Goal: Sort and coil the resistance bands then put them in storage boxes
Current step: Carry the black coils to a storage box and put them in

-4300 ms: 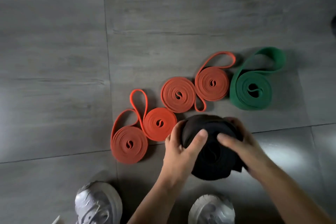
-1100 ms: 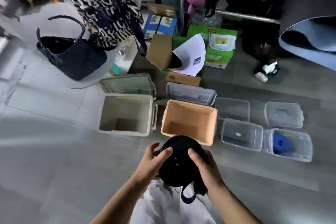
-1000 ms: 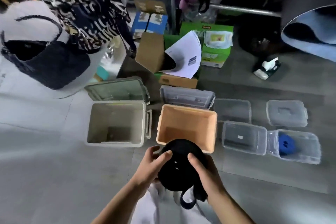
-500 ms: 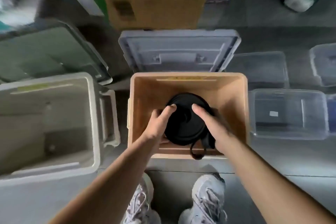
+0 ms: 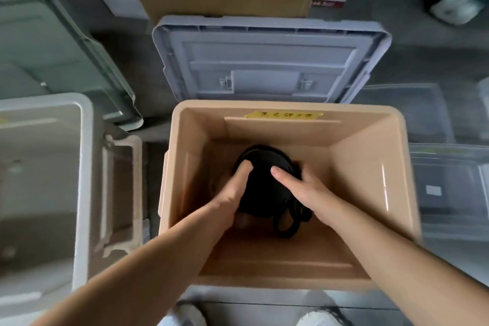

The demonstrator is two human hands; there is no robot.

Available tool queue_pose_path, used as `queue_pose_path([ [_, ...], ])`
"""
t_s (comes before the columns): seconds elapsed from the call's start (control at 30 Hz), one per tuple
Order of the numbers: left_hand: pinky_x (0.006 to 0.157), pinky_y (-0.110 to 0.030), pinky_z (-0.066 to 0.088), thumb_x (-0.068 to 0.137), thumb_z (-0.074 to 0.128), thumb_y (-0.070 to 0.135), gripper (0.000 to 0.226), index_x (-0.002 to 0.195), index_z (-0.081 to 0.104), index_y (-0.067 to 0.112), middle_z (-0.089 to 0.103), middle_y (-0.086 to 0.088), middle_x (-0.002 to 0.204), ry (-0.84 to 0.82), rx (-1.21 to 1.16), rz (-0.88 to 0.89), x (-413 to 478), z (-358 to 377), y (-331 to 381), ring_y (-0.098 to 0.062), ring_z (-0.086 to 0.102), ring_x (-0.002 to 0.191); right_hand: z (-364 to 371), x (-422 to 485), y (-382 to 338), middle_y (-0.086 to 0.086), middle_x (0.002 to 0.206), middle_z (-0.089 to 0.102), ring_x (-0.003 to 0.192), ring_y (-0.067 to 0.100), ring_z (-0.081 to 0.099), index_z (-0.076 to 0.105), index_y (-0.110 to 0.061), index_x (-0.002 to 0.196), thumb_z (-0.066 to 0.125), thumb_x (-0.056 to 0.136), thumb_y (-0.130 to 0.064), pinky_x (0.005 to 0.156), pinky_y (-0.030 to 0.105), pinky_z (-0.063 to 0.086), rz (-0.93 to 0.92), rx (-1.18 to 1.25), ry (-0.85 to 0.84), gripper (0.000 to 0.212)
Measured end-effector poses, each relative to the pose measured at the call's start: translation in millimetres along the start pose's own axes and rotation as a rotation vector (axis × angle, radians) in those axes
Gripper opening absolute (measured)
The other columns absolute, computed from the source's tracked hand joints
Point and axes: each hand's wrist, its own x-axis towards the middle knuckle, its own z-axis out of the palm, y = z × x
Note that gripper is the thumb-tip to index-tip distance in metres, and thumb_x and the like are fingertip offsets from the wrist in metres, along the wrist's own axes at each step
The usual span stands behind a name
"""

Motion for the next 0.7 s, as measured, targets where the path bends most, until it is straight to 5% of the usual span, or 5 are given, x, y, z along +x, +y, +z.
queue_pose_path([
  [0.07,0.088,-0.021,0.027,0.096,0.039,0.049,0.050,0.138,0.042,0.023,0.038,-0.002,0.147,-0.002,0.008,0.001,-1,-1,-1,-0.014,0.042,0.125,-10,3,-7,0.001,0.151,0.032,0.135,0.024,0.035,0.024,-0.021,0.146,0.050,0.035,-0.094,0.104,0.036,0.036,-0.040,-0.154,-0.048,0.135],
  [0.2,0.095,-0.036,0.046,0.089,0.052,0.046,0.039,0.114,0.058,0.018,0.060,-0.008,0.122,0.050,-0.032,-0.002,2,-6,-3,-0.023,0.059,0.101,-15,5,-10,0.000,0.154,0.028,0.138,0.025,0.031,0.018,-0.024,0.148,0.054,0.032,-0.094,0.109,0.040,0.033,-0.044,-0.174,-0.070,0.140],
  [0.47,0.066,-0.033,0.053,0.086,0.049,0.044,0.027,0.088,0.063,0.020,0.068,-0.006,0.079,0.040,-0.057,0.013,3,-6,8,-0.023,0.065,0.074,4,12,-1,-0.001,0.138,0.047,0.124,0.023,0.047,0.038,-0.022,0.137,0.071,0.054,-0.072,0.096,0.035,0.043,-0.094,0.090,0.030,0.103],
  [0.57,0.084,-0.038,0.052,0.086,0.051,0.045,0.026,0.093,0.060,0.022,0.065,-0.007,0.100,0.071,-0.017,0.082,11,-8,16,-0.022,0.062,0.087,1,14,-12,-0.011,0.125,0.051,0.117,0.016,0.050,0.042,-0.029,0.131,0.066,0.054,-0.076,0.089,0.029,0.041,-0.181,0.017,0.027,0.094],
  [0.7,0.079,-0.038,0.050,0.086,0.051,0.053,0.046,0.120,0.052,0.021,0.056,-0.007,0.123,0.111,0.071,0.048,6,-6,23,-0.026,0.056,0.104,-16,20,-25,0.002,0.143,0.042,0.126,0.021,0.042,0.037,-0.024,0.138,0.059,0.064,-0.077,0.099,0.034,0.039,-0.187,-0.249,0.035,0.094],
])
